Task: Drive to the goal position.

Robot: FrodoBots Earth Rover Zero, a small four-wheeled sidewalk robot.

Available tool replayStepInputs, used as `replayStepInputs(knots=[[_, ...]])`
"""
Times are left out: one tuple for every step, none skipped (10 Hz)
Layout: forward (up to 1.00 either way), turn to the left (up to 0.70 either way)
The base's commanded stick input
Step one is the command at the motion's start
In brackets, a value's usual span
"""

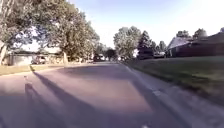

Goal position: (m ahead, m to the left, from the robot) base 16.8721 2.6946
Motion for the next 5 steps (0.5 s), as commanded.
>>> replayStepInputs(knots=[[1.00,0.02],[1.00,0.03],[1.00,0.02],[1.00,0.02],[1.00,0.03]])
